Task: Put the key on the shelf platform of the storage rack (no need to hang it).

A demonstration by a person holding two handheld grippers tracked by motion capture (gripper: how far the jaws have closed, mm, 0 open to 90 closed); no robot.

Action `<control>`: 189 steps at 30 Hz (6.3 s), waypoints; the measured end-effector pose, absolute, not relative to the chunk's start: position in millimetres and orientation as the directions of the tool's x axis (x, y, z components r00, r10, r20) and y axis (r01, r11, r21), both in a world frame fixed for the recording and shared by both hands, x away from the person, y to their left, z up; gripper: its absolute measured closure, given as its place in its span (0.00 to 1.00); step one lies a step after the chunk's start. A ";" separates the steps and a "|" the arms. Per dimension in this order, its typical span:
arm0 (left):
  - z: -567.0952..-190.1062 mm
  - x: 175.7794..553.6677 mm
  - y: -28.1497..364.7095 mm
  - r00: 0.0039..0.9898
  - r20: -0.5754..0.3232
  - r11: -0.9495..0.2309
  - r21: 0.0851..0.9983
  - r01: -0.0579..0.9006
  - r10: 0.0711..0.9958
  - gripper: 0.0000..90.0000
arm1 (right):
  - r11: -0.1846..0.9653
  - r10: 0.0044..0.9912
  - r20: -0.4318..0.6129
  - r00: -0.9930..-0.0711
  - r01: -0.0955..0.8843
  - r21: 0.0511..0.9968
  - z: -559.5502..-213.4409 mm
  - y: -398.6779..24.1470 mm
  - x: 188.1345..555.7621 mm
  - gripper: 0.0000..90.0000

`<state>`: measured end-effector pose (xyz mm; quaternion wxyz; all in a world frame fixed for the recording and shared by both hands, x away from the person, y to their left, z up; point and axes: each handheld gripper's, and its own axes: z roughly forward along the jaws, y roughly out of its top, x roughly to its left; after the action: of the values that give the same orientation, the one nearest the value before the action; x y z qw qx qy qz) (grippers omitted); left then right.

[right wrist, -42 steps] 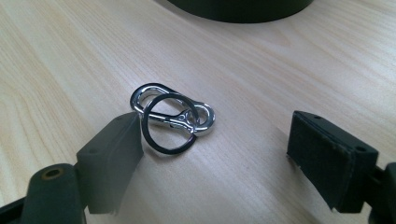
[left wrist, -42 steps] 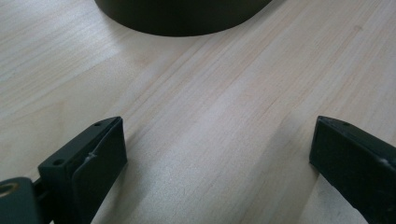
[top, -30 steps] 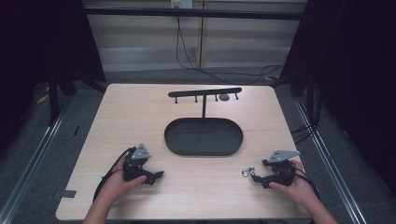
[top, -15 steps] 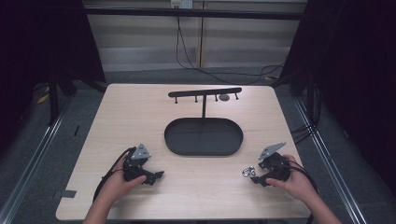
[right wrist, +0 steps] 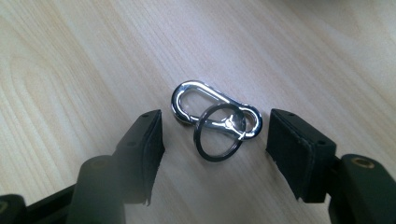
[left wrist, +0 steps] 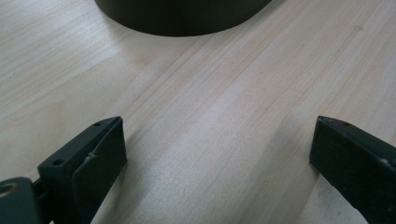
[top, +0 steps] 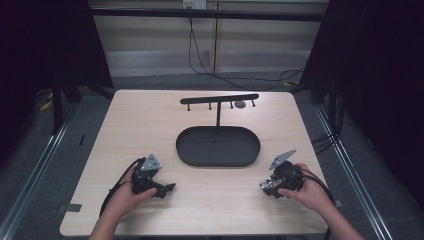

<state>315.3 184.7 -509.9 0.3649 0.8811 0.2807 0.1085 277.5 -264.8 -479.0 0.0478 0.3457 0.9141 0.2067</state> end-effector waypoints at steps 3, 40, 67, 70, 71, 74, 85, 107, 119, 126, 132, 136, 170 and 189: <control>-509.9 315.3 184.7 0.819 -0.014 -0.576 0.704 0.415 0.574 0.04 | 0.694 0.638 0.048 -0.769 0.601 0.397 -477.8 -261.7 279.6 0.44; -509.9 315.2 184.6 0.819 -0.014 -0.576 0.704 0.415 0.573 0.04 | 0.756 0.601 0.090 -0.794 0.601 0.261 -467.0 -244.6 290.0 1.00; -509.9 315.2 184.6 0.819 -0.014 -0.577 0.704 0.415 0.573 0.04 | 0.755 0.605 0.053 -0.794 0.594 0.277 -405.3 -238.7 309.7 1.00; -509.9 315.2 184.7 0.819 -0.014 -0.577 0.704 0.415 0.573 0.04 | 0.758 0.602 0.049 -0.797 0.590 0.278 -403.6 -237.4 312.3 1.00; -509.9 315.2 184.7 0.819 -0.013 -0.577 0.704 0.415 0.573 0.04 | 0.755 0.606 0.053 -0.794 0.595 0.275 -402.2 -236.6 313.2 1.00; -509.9 315.2 184.7 0.819 -0.014 -0.577 0.704 0.415 0.573 0.04 | 0.756 0.604 0.054 -0.795 0.594 0.275 -397.9 -234.5 317.6 1.00; -509.9 315.2 184.7 0.819 -0.014 -0.577 0.704 0.415 0.573 0.04 | 0.760 0.601 0.045 -0.798 0.588 0.276 -388.6 -229.6 326.8 1.00; -509.9 315.2 184.6 0.820 -0.014 -0.577 0.704 0.415 0.573 0.04 | 0.759 0.595 0.025 -0.803 0.572 0.313 -371.3 -209.3 342.5 1.00; -509.9 315.2 184.6 0.820 -0.014 -0.577 0.703 0.415 0.572 0.04 | 0.743 0.611 0.017 -0.792 0.580 0.333 -364.0 -197.0 353.1 1.00; -509.9 315.2 184.6 0.820 -0.014 -0.577 0.703 0.415 0.572 0.04 | 0.736 0.617 0.008 -0.787 0.580 0.348 -364.7 -192.2 360.2 1.00; -509.9 315.2 184.6 0.820 -0.014 -0.577 0.704 0.415 0.573 0.04 | 0.727 0.628 0.014 -0.778 0.593 0.347 -368.5 -192.1 367.2 1.00; -509.9 315.2 184.6 0.820 -0.014 -0.577 0.704 0.415 0.573 0.04 | 0.718 0.640 0.012 -0.768 0.604 0.346 -370.1 -192.0 370.2 1.00; -509.9 315.2 184.6 0.820 -0.014 -0.577 0.704 0.415 0.573 0.04 | 0.674 0.692 -0.001 -0.722 0.646 0.358 -391.3 -186.2 395.2 1.00; -509.9 315.2 184.6 0.820 -0.012 -0.578 0.703 0.414 0.573 0.04 | 0.670 0.697 -0.001 -0.717 0.651 0.358 -405.5 -178.4 401.9 1.00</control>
<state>315.2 184.6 -509.9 0.3643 0.8815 0.2798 0.1089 401.9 -178.4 -405.5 0.0692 0.3699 0.9110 0.1686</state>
